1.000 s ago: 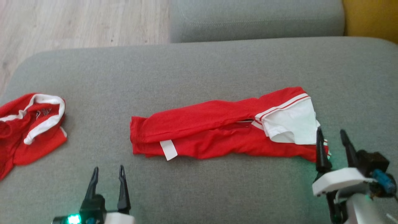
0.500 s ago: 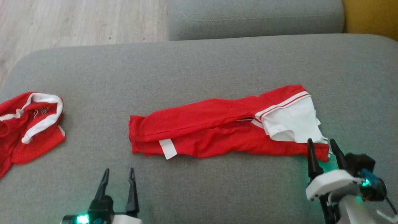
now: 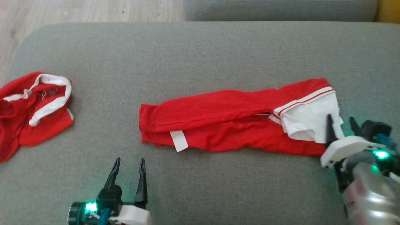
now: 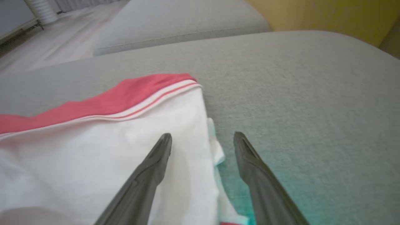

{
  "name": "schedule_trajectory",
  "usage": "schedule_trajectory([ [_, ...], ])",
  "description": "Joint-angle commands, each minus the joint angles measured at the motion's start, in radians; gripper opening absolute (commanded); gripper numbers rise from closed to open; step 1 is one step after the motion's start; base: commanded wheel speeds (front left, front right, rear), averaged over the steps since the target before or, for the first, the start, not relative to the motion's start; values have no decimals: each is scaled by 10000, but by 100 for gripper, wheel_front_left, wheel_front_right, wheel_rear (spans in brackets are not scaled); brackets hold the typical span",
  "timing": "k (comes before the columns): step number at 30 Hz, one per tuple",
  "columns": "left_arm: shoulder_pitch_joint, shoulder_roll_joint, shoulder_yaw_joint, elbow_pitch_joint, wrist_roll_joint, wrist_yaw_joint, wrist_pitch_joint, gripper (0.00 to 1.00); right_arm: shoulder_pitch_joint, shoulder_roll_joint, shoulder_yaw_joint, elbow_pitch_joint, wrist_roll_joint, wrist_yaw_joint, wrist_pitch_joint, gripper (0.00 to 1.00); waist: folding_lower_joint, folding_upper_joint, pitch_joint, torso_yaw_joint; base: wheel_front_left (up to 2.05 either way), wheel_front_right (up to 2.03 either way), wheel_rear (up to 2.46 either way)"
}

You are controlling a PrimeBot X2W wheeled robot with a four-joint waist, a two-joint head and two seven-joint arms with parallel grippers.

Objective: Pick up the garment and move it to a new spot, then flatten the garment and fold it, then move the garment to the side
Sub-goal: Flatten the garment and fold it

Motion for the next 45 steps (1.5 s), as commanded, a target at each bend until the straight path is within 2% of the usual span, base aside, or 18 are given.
schedule_trajectory([
  [1, -359, 83, 214, -248, -33, -19, -65, 100, -421, -214, -48, 30, -169, -9, 5, 100, -2, 0, 131, 117, 0, 0, 0],
  [4, -410, 83, 263, -244, -17, -22, -65, 100, -599, -272, -417, 603, -246, -9, 59, 100, -2, 0, 243, 202, 0, 0, 0],
  [8, -439, 83, 313, -259, 5, -22, -65, 100, -722, -141, -317, 1178, -14, -9, 46, 100, -2, 0, 321, 258, 0, 0, 0],
  [17, -540, 83, 247, -386, -3, -72, -65, 100, -860, 161, 1074, 1923, 1489, -9, -100, 100, -2, 0, 422, 318, 0, 0, 0],
  [22, -589, 83, 89, -443, -49, -65, -65, 100, -811, 224, 2119, 2053, 2538, -9, 189, 100, -2, 0, 458, 401, 0, 0, 0],
  [23, -587, 83, 76, -451, -60, -61, -65, 100, -782, 234, 2365, 2018, 2763, -9, 285, 97, -2, 0, 461, 414, 0, 0, 0],
  [24, -578, 83, 70, -458, -66, -56, -65, 100, -741, 241, 2583, 1965, 3007, -9, 371, 56, -2, 0, 459, 421, 0, 0, 0],
  [25, -566, 83, 67, -459, -67, -53, -65, 100, -696, 245, 2779, 1887, 3259, -9, 440, 7, -2, 0, 455, 426, 0, 0, 0],
  [26, -554, 83, 67, -455, -70, -52, -65, 100, -650, 247, 2964, 1800, 3478, -9, 482, 0, -2, 0, 452, 428, 0, 0, 0],
  [30, -501, 83, 95, -407, -106, -61, -65, 100, -501, -304, 3326, 1442, 4254, -9, 233, 0, -2, 0, 351, 343, 0, 0, 0],
  [36, -430, 83, 13, -391, -205, -58, -65, 100, -548, -1018, 3273, 740, 4542, -9, -130, 0, -2, 0, 100, 110, 0, 0, 0],
  [41, -330, 83, -94, -323, -340, -37, -65, 100, -309, -829, 3478, -1157, 4582, -9, -154, 0, -2, 0, -116, -35, 0, 0, 0],
  [45, -293, 83, -265, -244, -429, -34, -65, 100, 46, -388, 4399, -2685, 4896, -9, -156, 0, -2, 0, -253, 59, 0, 0, 0],
])
